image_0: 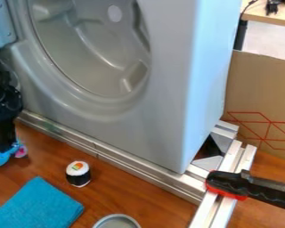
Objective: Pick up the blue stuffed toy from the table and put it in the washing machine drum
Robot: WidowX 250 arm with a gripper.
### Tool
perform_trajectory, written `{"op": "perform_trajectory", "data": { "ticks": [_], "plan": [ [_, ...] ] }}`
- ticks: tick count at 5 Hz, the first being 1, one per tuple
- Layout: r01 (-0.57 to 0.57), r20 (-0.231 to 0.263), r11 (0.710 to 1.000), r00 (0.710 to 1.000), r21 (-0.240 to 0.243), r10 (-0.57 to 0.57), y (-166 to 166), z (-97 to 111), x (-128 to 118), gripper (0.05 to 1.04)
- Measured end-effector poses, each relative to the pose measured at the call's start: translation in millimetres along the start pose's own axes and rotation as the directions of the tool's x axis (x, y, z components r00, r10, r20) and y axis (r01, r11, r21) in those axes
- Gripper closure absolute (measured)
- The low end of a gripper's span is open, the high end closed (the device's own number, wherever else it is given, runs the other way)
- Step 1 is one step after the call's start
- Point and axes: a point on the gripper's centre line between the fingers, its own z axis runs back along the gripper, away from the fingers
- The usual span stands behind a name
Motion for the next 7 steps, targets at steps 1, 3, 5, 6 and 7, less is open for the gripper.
{"op": "perform_trajectory", "data": {
  "ticks": [1,3,5,6,7],
  "plan": [
    [-0.048,0.059,0.998,0.997,-0.038,0.050,2.3,8.0,-1.6,0.847],
    [-0.104,0.234,0.994,0.966,-0.029,0.108,4.7,94.5,-23.3,0.942],
    [-0.002,0.304,0.981,0.951,-0.195,0.063,-26.6,146.8,-17.7,0.943],
    [0.032,0.357,0.972,0.932,-0.235,0.055,-40.9,153.6,16.2,0.942],
    [0.009,0.403,0.965,0.910,-0.263,0.102,-46.9,151.8,47.6,0.943]
  ]
}}
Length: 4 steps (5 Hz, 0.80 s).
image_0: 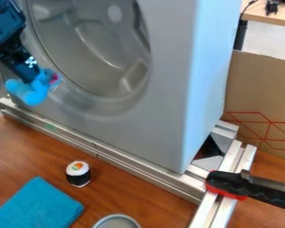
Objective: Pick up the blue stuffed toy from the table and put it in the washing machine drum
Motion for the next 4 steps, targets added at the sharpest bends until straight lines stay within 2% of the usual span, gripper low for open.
{"op": "perform_trajectory", "data": {
  "ticks": [1,2,3,4],
  "plan": [
    [-0.019,0.024,0.999,1.000,0.042,0.018,-15.6,-23.3,29.5,0.943],
    [-0.040,0.045,0.997,0.998,0.064,0.037,-16.5,-33.8,49.1,0.943],
    [-0.078,0.080,0.997,0.994,0.015,0.077,-11.7,-39.3,68.2,0.943],
    [-0.105,0.100,0.994,0.990,0.023,0.102,-1.8,-47.8,83.6,0.943]
  ]
}}
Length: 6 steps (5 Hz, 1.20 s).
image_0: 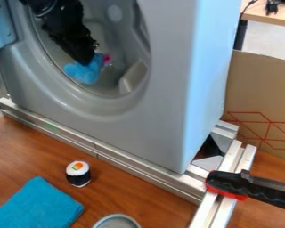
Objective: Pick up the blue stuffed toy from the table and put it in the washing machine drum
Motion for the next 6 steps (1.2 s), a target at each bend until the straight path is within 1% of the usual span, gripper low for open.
{"op": "perform_trajectory", "data": {
  "ticks": [1,2,3,4,5,6],
  "plan": [
    [-0.054,-0.003,0.998,0.999,-0.039,0.054,5.5,-15.3,11.0,0.901],
    [-0.094,-0.026,0.995,0.995,-0.044,0.093,7.4,-23.5,6.8,0.659],
    [-0.134,-0.077,0.991,0.988,0.024,0.136,15.0,-29.6,-8.7,0.353],
    [-0.091,-0.101,0.996,0.991,-0.008,0.090,5.7,-23.4,-13.9,0.100],
    [-0.050,-0.089,0.999,0.995,0.002,0.050,2.7,-0.4,-11.1,0.077],
    [-0.010,-0.179,0.999,0.984,0.048,0.018,22.0,35.1,-35.7,0.082]
  ]
}}
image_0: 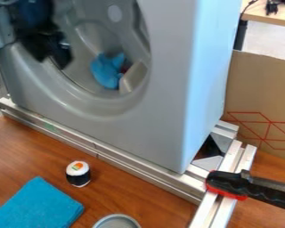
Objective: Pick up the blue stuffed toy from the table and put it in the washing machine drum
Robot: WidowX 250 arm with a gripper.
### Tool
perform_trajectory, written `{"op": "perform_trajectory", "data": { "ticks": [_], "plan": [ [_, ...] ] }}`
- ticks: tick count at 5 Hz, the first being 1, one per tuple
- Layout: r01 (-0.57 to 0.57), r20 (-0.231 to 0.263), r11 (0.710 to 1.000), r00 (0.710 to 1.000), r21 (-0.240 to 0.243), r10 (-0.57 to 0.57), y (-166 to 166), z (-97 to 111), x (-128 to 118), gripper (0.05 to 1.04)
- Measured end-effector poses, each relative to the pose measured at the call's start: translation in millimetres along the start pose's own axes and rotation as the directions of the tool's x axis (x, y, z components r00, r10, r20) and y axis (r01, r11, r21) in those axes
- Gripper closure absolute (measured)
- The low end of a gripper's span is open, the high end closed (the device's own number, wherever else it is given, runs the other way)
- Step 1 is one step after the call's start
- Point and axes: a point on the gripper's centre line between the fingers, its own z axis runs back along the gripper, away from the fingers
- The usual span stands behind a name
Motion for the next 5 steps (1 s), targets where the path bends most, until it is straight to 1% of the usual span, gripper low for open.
{"op": "perform_trajectory", "data": {
  "ticks": [1,2,3,4,5],
  "plan": [
    [0.045,-0.108,0.999,0.993,0.027,-0.042,3.8,29.3,-38.3,0.083],
    [0.102,-0.229,0.993,0.970,0.062,-0.085,0.5,38.7,-85.0,0.083],
    [0.164,-0.292,0.983,0.947,0.083,-0.134,-2.6,33.4,-128.1,0.083],
    [0.189,-0.357,0.978,0.923,0.093,-0.144,-14.5,28.0,-161.1,0.083],
    [0.142,-0.325,0.988,0.938,0.052,-0.118,-37.8,27.1,-176.7,0.083]
  ]
}}
